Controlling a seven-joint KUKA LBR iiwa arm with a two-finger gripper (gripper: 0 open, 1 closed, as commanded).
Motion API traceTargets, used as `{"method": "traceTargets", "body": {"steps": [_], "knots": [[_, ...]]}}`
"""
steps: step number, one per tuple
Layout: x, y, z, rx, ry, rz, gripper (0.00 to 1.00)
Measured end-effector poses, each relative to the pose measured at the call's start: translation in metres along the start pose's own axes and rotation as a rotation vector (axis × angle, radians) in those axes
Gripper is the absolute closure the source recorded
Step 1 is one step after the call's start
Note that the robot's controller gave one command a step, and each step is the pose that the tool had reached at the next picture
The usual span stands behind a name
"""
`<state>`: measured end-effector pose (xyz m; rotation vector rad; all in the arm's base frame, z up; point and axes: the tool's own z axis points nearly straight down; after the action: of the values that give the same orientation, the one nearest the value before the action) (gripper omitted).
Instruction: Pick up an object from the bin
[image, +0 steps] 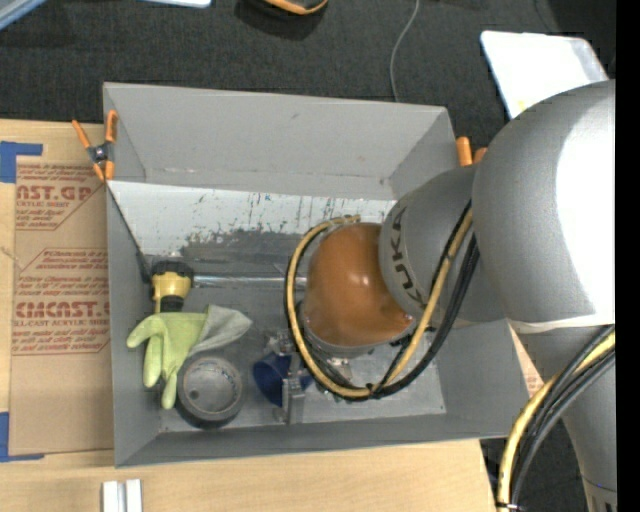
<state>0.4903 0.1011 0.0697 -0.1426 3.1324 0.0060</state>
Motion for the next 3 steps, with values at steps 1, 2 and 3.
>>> {"method": "traceTargets", "body": {"steps": [1, 2, 3], "knots": [[0.0000, 0.0000, 0.0001, 0.000, 0.000, 0.000, 0.00], [0.0000, 0.0001, 0.0000, 0.000, 0.000, 0.000, 1.00], [-0.0001, 0.0001, -0.0001, 0.000, 0.000, 0.000, 1.00]]}}
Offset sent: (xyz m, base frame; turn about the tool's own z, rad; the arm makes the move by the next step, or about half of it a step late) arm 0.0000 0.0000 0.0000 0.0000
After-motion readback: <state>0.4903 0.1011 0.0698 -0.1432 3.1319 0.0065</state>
